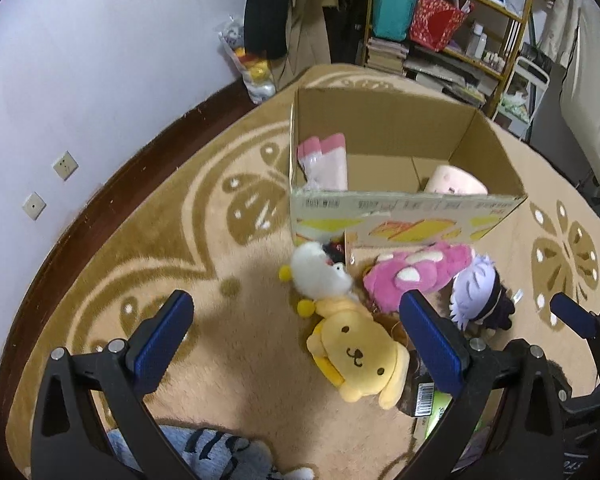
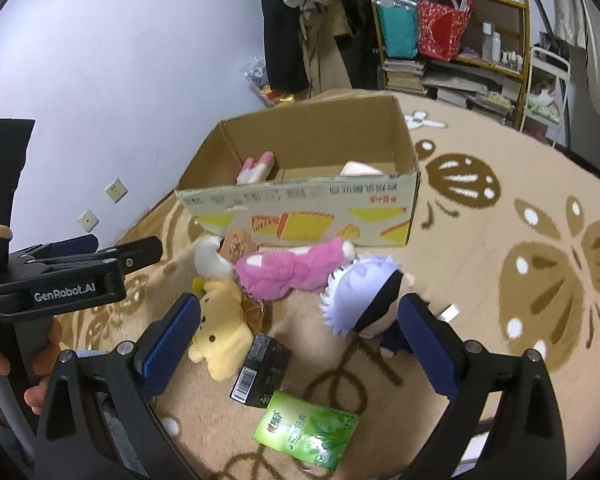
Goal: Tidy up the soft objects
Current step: 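Move both tools back down toward the yellow dog plush and black carton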
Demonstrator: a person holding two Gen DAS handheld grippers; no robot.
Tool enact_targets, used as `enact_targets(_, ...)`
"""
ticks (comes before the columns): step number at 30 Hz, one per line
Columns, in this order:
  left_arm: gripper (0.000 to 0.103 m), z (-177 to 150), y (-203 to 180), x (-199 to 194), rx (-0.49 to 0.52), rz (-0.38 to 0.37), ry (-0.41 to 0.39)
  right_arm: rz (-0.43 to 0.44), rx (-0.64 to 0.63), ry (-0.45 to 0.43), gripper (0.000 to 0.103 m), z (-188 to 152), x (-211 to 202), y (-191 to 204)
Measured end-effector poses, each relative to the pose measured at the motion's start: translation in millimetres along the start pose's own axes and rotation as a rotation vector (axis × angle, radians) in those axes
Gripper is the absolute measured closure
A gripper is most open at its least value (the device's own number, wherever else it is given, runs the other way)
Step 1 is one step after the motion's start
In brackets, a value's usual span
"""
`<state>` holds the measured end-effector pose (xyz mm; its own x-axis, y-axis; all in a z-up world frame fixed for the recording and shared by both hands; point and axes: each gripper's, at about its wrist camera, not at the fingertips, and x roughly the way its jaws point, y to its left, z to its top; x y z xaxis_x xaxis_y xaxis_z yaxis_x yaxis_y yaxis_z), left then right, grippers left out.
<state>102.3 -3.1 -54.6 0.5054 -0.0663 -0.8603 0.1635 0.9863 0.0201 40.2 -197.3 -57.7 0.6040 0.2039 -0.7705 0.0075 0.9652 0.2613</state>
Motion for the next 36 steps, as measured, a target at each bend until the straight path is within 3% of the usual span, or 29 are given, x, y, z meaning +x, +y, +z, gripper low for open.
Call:
enact_targets(25, 0.001, -11, -12, 69, -0.001, -0.057, 0.244, 0.048, -0.006, 0.156, 0.0, -20, 57, 12)
enact_targets(36, 0.001, -15, -21, 89, 0.003, -0.057, 0.299, 0.046, -0.01, 0.203, 0.0, -23, 75, 15)
